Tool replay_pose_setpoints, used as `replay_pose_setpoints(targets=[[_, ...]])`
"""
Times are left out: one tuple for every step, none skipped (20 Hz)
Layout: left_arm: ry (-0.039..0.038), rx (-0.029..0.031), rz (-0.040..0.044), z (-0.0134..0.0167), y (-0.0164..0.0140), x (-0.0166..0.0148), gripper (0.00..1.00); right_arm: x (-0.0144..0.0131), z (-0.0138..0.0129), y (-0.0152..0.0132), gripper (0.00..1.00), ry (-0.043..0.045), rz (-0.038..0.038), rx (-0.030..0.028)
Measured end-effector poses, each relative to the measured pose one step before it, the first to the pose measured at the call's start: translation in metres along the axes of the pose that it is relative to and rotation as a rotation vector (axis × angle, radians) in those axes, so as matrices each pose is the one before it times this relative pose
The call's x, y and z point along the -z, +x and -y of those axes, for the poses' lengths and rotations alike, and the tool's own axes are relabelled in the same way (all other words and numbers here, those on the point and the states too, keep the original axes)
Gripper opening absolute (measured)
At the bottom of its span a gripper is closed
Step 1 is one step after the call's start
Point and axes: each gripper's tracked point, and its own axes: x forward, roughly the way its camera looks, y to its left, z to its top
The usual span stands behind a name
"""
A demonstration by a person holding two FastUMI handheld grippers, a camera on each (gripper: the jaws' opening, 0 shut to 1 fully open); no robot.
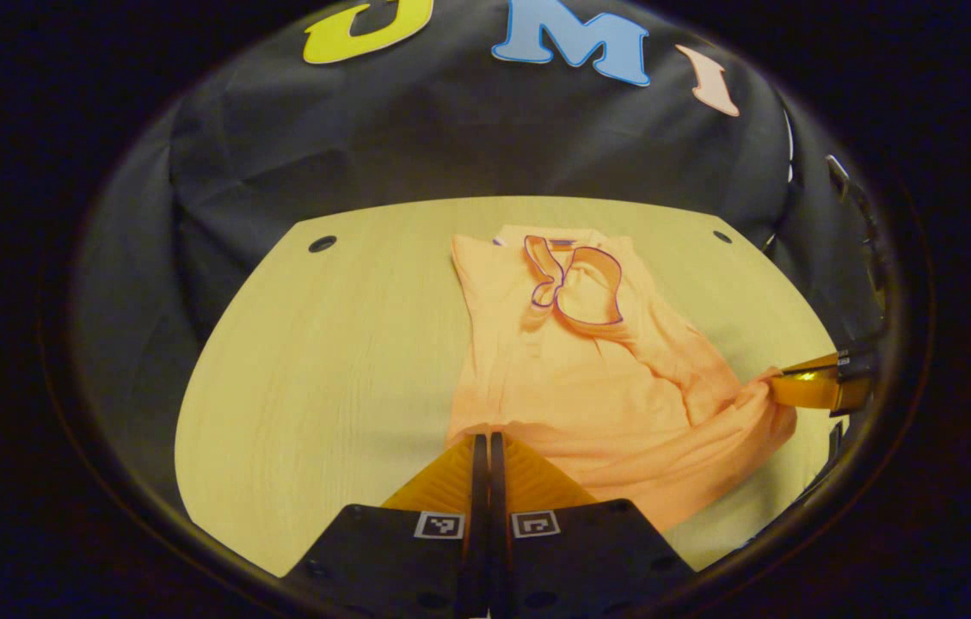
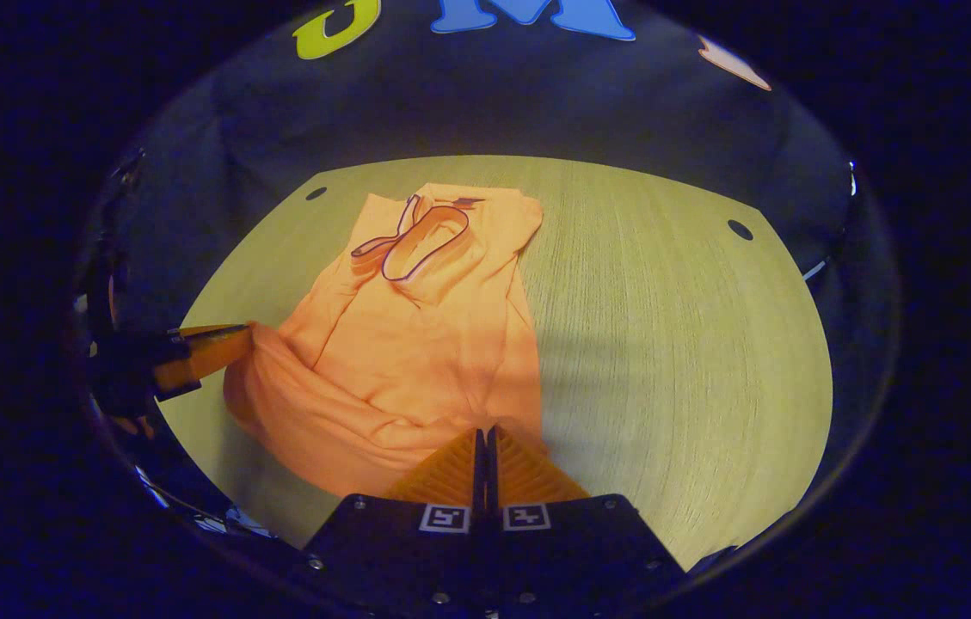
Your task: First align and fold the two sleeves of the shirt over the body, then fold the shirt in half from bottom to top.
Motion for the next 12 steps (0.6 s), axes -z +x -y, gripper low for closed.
replay_pose_setpoints(targets=[[0.00333, 0.00077, 0.00605, -0.00175, 0.00752, -0.01061, 0.06, -0.01360, 0.00338, 0.00575, 0.00, 0.00164, 0.01392, 0.00515], [0.00066, 0.00100, 0.00717, -0.00186, 0.00795, -0.01119, 0.06, -0.01383, 0.00408, 0.00553, 0.00, 0.00268, 0.01236, 0.00337], [0.00005, -0.00111, 0.00910, -0.00220, 0.00923, -0.01233, 0.06, -0.01329, 0.00230, 0.00617, 0.00, 0.00317, 0.01254, 0.00261], [-0.00179, -0.00050, 0.01001, -0.00218, 0.01014, -0.01272, 0.08, -0.01305, 0.00263, 0.00604, 0.00, 0.00210, 0.01128, 0.00336], [-0.00243, -0.00145, 0.01075, -0.00325, 0.01020, -0.01303, 0.06, -0.01163, 0.00352, 0.00649, 0.00, 0.00162, 0.01044, 0.00288], [0.00045, -0.00195, 0.01036, -0.00234, 0.01173, -0.01406, 0.06, -0.01258, 0.00271, 0.00693, 0.00, 0.00209, 0.01001, 0.00141], [0.00321, -0.00226, 0.00758, -0.00287, 0.01098, -0.01440, 0.05, -0.01671, 0.00352, 0.00928, 0.00, 0.00100, 0.01477, 0.00305], [0.00474, -0.00354, 0.01224, -0.00392, 0.00975, -0.01561, 0.08, -0.01243, 0.00211, 0.00723, 0.00, 0.00046, 0.01287, 0.00455], [0.00212, 0.00244, 0.01394, -0.00114, 0.01269, -0.01364, 0.08, -0.01310, 0.00309, 0.00734, 0.00, 0.00294, 0.01445, 0.00474], [0.00084, 0.00100, 0.01191, -0.00136, 0.01077, -0.01299, 0.06, -0.01270, 0.00234, 0.00805, 0.00, 0.00631, 0.01559, 0.00348], [0.00010, 0.00164, 0.00986, -0.00070, 0.01091, -0.01135, 0.06, -0.01315, 0.00232, 0.00733, 0.00, 0.00553, 0.01299, 0.00292], [0.00158, 0.00189, 0.01134, 0.00019, 0.00968, -0.01097, 0.06, -0.01537, 0.00347, 0.00932, 0.00, 0.00496, 0.01690, 0.00416]])
